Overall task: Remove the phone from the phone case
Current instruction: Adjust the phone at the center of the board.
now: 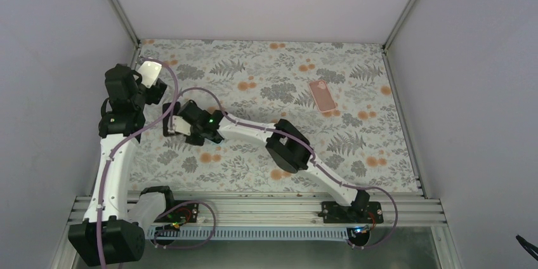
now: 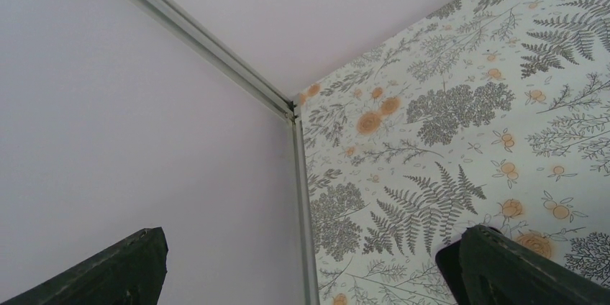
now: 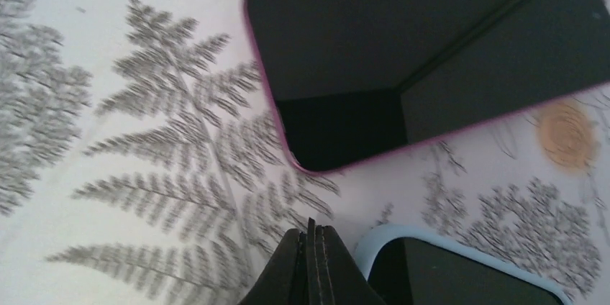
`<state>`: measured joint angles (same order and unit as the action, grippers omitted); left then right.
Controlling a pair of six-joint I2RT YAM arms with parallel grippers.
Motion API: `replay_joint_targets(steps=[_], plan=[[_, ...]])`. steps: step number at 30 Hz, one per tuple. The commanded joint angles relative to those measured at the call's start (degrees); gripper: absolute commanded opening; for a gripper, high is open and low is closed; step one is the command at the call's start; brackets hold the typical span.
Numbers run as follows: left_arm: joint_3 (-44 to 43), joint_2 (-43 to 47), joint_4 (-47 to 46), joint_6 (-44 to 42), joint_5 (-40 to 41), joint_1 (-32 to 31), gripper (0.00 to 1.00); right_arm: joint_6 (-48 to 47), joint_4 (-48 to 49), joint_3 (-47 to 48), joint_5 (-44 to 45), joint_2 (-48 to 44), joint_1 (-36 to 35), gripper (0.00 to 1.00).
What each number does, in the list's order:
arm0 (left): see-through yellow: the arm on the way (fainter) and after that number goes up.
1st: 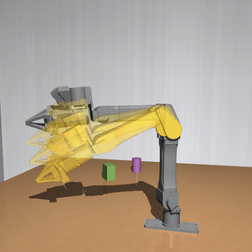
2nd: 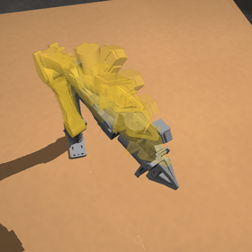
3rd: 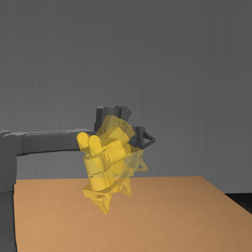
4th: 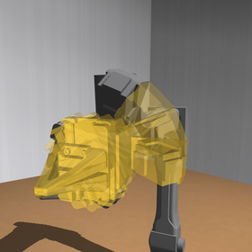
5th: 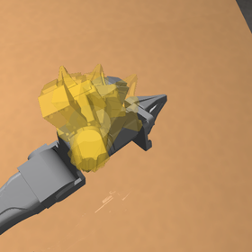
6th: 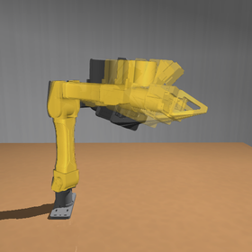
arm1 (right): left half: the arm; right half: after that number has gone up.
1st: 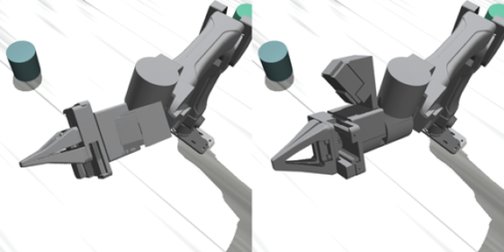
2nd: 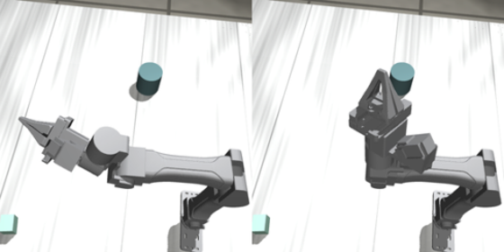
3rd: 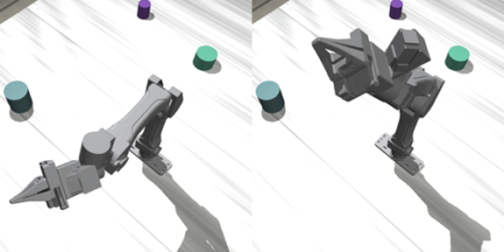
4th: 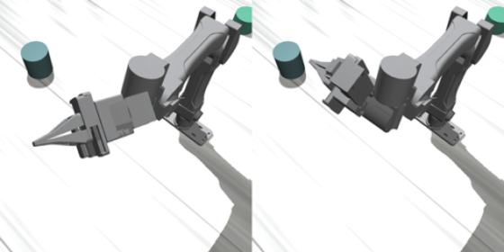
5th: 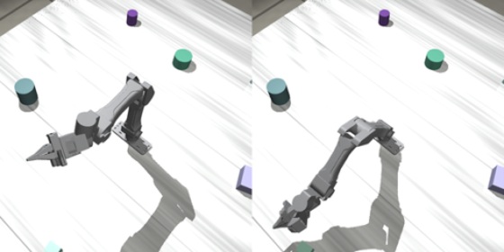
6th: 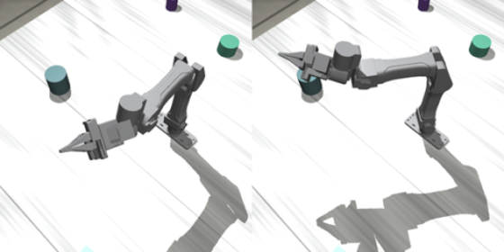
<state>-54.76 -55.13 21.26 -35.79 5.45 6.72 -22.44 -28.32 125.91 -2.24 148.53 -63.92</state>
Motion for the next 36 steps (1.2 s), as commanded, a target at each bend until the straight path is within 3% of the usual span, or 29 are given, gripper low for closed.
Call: replay_joint_targets(steps=[1, 14, 24, 32, 33, 34, 35, 36], plan=[[-0.06, 0.33, -1.21, -0.21, -0.5, 0.48, 1.0, 0.12, -0.85, -5.3, 4.36, -2.27, 4.15, 0.03], [-1.68, -1.45, -0.75, 0.58, -2.16, 0.47, 1.0, 2.48, -2.73, -9.05, 3.17, -5.57, 12.66, 0.03], [-1.99, -3.03, 0.06, 0.77, -4.94, 0.49, 1.0, 0.24, -4.57, -29.16, -1.06, -18.62, 14.87, 0.03], [-2.02, -4.36, -0.71, 2.05, -6.58, 0.49, 1.0, 1.77, -4.83, -35.15, -0.8, -26.0, 14.92, 0.04], [-2.02, -4.32, -0.83, 2.04, -6.55, 0.52, 1.0, 1.97, -3.15, -36.3, 0.84, -27.47, 14.96, 0.14], [-1.94, -4.34, -1.0, 2.05, -6.45, 0.49, 1.0, 2.22, -0.49, -37.87, 2.6, -29.44, 15.27, 0.41], [-1.93, -4.22, -1.05, 1.97, -6.37, 0.49, 1.0, 2.19, 2.26, -39.92, 3.22, -31.99, 15.59, 0.6], [-1.86, -4.17, -1.13, 1.88, -6.21, 0.49, 1.0, 1.49, 3.98, -41.68, 2.41, -33.9, 15.8, 0.7]])
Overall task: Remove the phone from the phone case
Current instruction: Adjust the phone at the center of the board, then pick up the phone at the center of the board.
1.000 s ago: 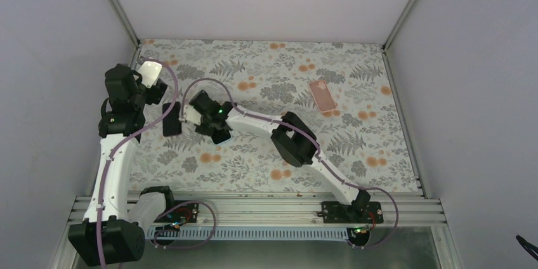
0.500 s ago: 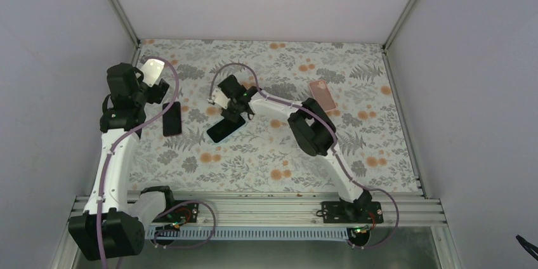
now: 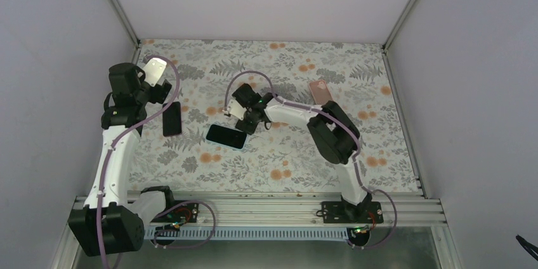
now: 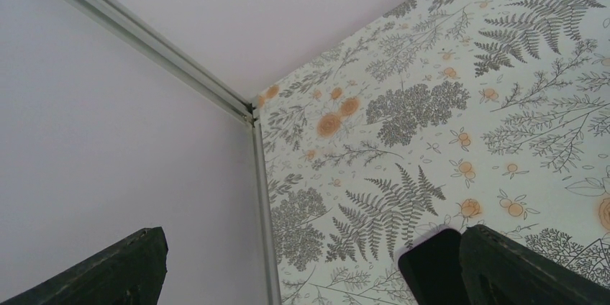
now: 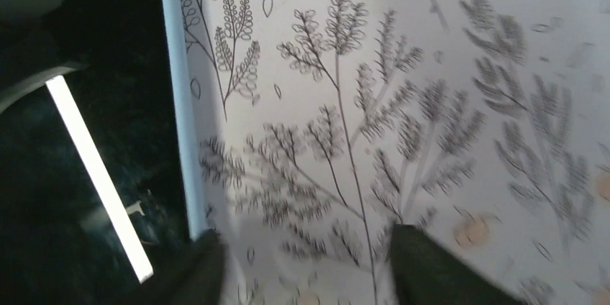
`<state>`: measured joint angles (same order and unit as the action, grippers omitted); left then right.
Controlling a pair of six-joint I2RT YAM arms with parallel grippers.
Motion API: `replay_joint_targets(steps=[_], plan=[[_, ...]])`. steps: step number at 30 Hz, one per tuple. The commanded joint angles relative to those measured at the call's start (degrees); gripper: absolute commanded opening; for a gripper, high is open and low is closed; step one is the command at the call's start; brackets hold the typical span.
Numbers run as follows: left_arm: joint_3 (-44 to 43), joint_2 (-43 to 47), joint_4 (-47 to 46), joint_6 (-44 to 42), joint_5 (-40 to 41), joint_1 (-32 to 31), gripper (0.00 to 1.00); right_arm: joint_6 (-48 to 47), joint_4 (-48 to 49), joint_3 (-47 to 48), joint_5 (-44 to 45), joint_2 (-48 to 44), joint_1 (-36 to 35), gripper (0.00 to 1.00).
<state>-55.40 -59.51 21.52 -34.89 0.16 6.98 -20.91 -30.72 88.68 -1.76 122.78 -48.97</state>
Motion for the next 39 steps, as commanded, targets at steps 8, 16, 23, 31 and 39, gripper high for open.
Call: replay_joint_targets(steps=[8, 16, 23, 31, 39], plan=[[-0.25, 1.78, -2.06, 0.85, -0.15, 0.28, 1.0, -4.16, -8.7, 3.4, -13.48, -7.56, 1.44, 1.0], [0.55, 2.07, -2.02, 1.46, 0.67, 0.26, 1.0, 3.13, -4.76, 1.35, -14.1, -4.82, -1.33, 1.0], [1.46, 2.64, -1.66, 1.63, 1.63, 0.27, 1.0, 3.33, -5.65, -0.07, -16.7, -2.8, -3.1, 1.0], [1.57, 2.83, -1.03, 2.69, 0.76, 0.24, 1.0, 2.22, -4.98, -0.11, -15.68, -0.3, -4.53, 1.0], [2.07, 2.93, -1.01, 2.62, 0.75, 0.3, 1.0, 1.23, -4.04, -0.46, -12.69, 0.87, -4.84, 1.0]])
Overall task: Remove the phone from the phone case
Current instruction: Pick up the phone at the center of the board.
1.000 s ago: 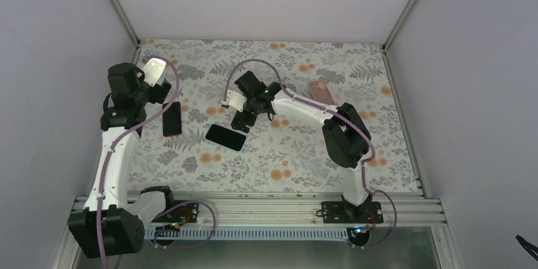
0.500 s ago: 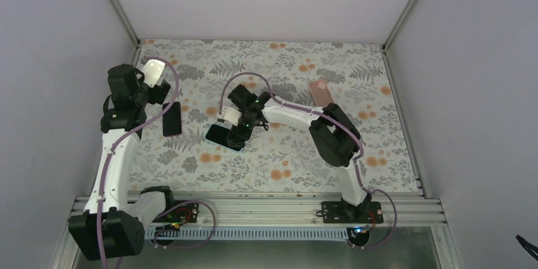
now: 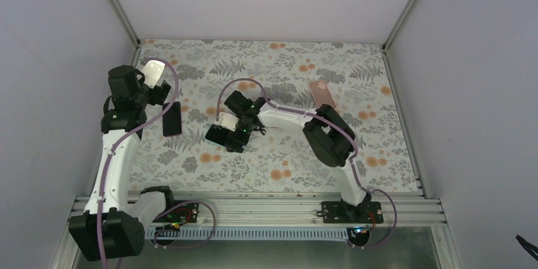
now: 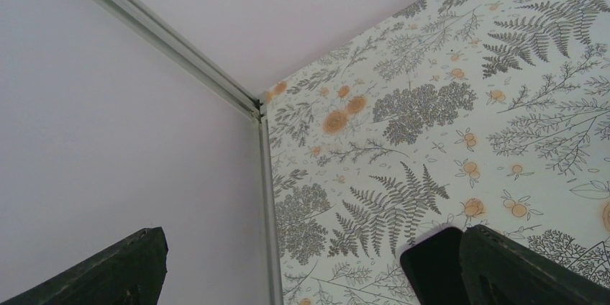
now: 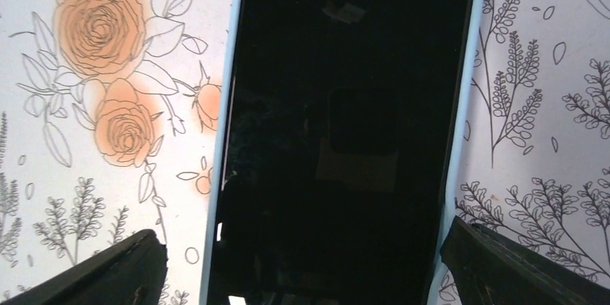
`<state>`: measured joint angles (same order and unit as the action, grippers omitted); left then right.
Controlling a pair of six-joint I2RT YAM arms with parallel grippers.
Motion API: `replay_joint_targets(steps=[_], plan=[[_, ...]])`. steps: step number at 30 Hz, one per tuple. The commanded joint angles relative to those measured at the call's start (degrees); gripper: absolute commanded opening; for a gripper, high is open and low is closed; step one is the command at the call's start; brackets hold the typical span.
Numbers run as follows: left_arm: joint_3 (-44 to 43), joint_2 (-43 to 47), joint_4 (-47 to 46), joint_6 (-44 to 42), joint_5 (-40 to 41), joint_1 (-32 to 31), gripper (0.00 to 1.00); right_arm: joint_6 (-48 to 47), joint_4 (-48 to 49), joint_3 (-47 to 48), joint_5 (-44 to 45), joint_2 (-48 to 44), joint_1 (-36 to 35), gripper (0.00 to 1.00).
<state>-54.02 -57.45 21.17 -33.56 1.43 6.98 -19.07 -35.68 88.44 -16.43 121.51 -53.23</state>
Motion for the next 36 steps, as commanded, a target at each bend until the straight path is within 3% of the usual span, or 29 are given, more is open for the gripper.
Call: replay_joint_targets(steps=[1, 6, 21, 22, 25, 29, 32, 36], plan=[[0.68, 0.95, -0.61, 1.37, -0.58, 0.23, 1.0, -0.8, 1.29, -0.47, 2.73, 2.11, -0.64, 1.0], [0.97, 1.12, -0.62, 1.68, -1.31, 0.27, 1.0, -2.68, 2.92, -2.05, 6.68, 1.45, -1.26, 1.0], [1.25, 0.91, -0.61, 1.79, -2.09, 0.26, 1.0, -5.29, -0.07, -2.83, 5.37, 3.96, -1.67, 0.99], [1.22, 0.88, -0.48, 1.84, -2.26, 0.28, 1.0, -5.43, -0.24, -2.9, 5.28, 4.19, -1.62, 0.96], [1.21, 0.93, -0.08, 2.0, -3.04, 0.2, 1.0, -5.23, -0.73, -2.79, 5.81, 4.48, -1.67, 0.72], [-0.56, -1.12, 3.37, 3.66, -5.83, 0.24, 1.0, -4.92, 1.28, -4.79, 7.27, 1.76, -1.61, 0.68], [-4.68, -6.32, 10.83, 5.63, -12.01, 0.27, 1.0, -4.92, 3.25, -5.96, 8.97, -1.28, -1.67, 0.66], [-9.62, -13.57, 21.38, 3.62, -29.82, 0.26, 1.0, -4.79, 4.75, -6.27, 12.54, -6.2, -1.54, 0.66]])
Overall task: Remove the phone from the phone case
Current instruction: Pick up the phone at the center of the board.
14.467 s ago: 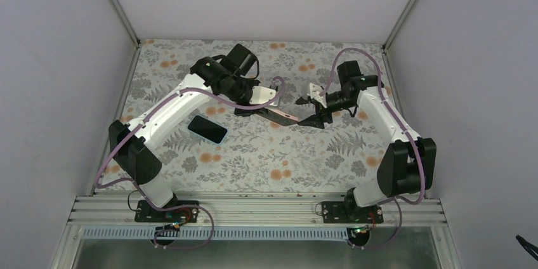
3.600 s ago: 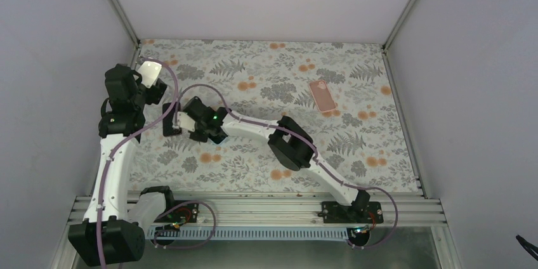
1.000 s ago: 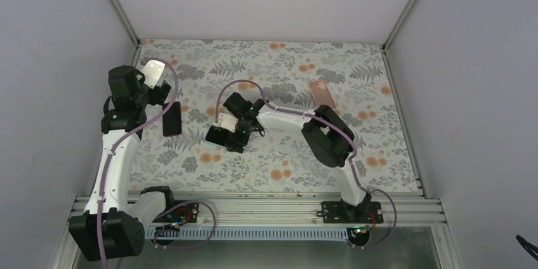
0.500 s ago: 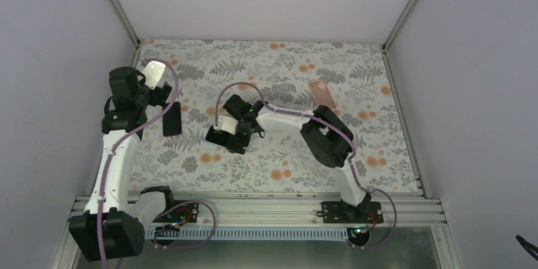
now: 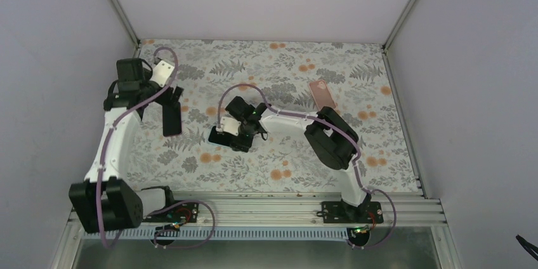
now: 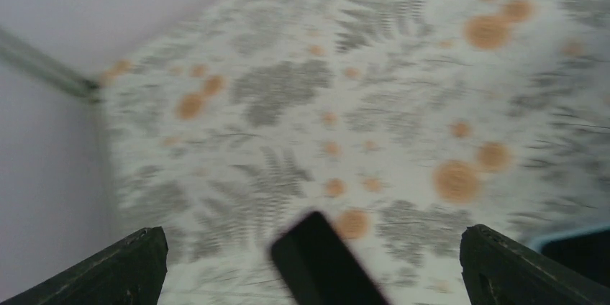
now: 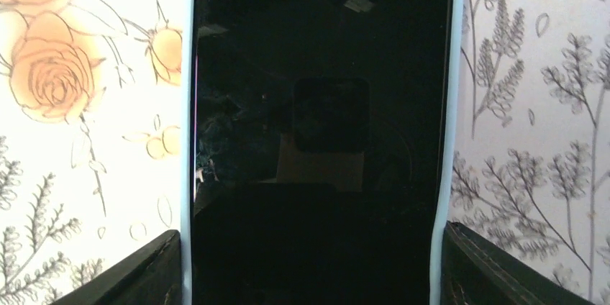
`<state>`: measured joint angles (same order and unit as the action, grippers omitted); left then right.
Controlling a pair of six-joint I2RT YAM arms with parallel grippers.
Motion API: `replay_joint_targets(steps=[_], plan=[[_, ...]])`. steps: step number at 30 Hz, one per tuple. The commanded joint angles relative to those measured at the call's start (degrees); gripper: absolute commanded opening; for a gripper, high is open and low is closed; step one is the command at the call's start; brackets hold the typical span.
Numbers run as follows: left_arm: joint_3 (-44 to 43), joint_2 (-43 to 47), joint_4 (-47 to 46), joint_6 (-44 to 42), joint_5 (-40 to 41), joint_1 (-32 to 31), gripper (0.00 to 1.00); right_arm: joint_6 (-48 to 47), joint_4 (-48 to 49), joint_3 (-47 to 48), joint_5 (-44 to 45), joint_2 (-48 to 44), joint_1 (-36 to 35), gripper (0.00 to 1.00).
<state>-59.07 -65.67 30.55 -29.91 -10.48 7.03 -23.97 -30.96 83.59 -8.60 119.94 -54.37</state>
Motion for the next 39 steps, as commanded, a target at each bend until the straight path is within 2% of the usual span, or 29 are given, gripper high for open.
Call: replay_joint_targets(steps=[1, 5, 8, 17, 24, 30, 33, 39], plan=[[-6.44, -7.79, 15.42, -1.41, -22.18, 0.25, 1.0, 0.02, 0.4, -1.43, 5.65, -5.97, -0.17, 0.66], [-15.2, -19.64, 31.42, -7.86, -37.38, 0.27, 1.0, -0.11, 0.4, 0.91, 7.92, -9.18, 0.9, 0.67], [-19.94, -26.53, 38.88, -10.73, -44.66, 0.19, 1.0, -0.44, -0.28, 3.58, 9.39, -9.58, 1.46, 0.67], [-25.0, -36.73, 44.95, -12.34, -49.8, -0.42, 1.0, 0.29, -1.04, 11.57, 9.86, -7.48, 2.2, 0.67], [-23.19, -36.56, 39.21, -9.05, -47.45, -0.44, 1.0, 0.81, -2.89, 16.54, 7.62, -6.4, 2.22, 0.67], [-24.45, -38.67, 39.86, -9.18, -49.7, -1.62, 1.0, 0.5, -3.56, 20.57, 6.89, -4.87, 2.2, 0.66], [-25.24, -39.05, 40.31, -9.04, -50.72, -2.72, 0.9, 0.58, -4.17, 22.81, 6.56, -3.79, 2.24, 0.66], [-27.59, -39.66, 42.77, -10.97, -53.86, -3.34, 0.53, 0.54, -4.29, 23.78, 5.8, -3.22, 2.16, 0.66]])
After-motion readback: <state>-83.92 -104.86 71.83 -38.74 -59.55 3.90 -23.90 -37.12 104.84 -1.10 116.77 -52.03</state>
